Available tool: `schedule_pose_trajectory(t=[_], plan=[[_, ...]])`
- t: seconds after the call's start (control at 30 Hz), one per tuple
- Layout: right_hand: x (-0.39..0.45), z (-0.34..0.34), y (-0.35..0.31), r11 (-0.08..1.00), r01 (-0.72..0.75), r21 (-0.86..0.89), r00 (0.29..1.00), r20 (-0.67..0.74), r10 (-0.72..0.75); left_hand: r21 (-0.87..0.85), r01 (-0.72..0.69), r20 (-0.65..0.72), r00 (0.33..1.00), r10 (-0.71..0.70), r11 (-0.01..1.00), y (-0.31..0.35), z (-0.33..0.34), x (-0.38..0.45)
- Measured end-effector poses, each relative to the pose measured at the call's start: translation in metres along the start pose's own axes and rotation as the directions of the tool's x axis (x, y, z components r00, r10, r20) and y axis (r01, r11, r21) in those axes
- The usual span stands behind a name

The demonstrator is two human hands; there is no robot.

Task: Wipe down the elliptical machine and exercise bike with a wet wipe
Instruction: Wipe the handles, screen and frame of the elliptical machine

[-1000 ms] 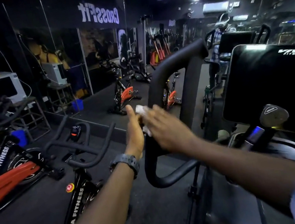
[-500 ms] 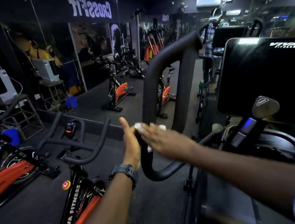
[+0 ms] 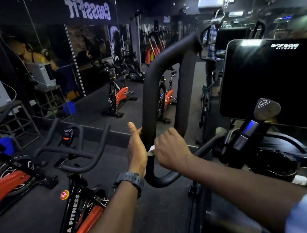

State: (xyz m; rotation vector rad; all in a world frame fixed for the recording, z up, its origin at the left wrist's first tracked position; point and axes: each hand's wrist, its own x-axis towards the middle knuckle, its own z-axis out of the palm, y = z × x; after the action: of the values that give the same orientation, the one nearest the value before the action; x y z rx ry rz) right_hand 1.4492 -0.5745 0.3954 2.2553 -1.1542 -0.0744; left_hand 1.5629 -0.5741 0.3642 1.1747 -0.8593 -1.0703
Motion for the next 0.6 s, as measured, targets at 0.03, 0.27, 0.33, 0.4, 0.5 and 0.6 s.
schedule_pose_trajectory(t=[0.03, 0.27, 0.33, 0.4, 0.5, 0.6], plan=[[0.004, -0.003, -0.006, 0.998, -0.062, 0.030, 0.998, 0.026, 0.061, -0.006, 0.008, 0.012, 1.000, -0.008, 1.000, 0.002, -0.001, -0.002], [-0.009, 0.002, -0.022, 0.977, -0.161, 0.142, 0.987, 0.027, 0.158, -0.010, 0.008, 0.032, 0.999, -0.008, 1.000, -0.004, -0.004, -0.002], [-0.011, 0.007, -0.020, 0.971, -0.168, 0.171, 0.985, -0.004, 0.172, 0.010, -0.004, 0.048, 0.999, 0.003, 1.000, -0.010, -0.005, 0.002], [-0.004, 0.004, -0.015, 0.966, -0.184, 0.183, 0.983, 0.032, 0.181, 0.012, -0.012, 0.055, 0.998, 0.012, 1.000, -0.008, -0.007, 0.002], [0.008, -0.004, -0.018, 0.965, -0.234, 0.121, 0.972, 0.060, 0.229, 0.034, -0.010, 0.073, 0.997, 0.007, 0.999, -0.008, -0.009, 0.002], [-0.005, -0.003, -0.036, 0.958, -0.268, 0.104, 0.959, 0.119, 0.256, 0.052, -0.013, 0.094, 0.996, 0.008, 0.999, -0.010, -0.009, 0.001]])
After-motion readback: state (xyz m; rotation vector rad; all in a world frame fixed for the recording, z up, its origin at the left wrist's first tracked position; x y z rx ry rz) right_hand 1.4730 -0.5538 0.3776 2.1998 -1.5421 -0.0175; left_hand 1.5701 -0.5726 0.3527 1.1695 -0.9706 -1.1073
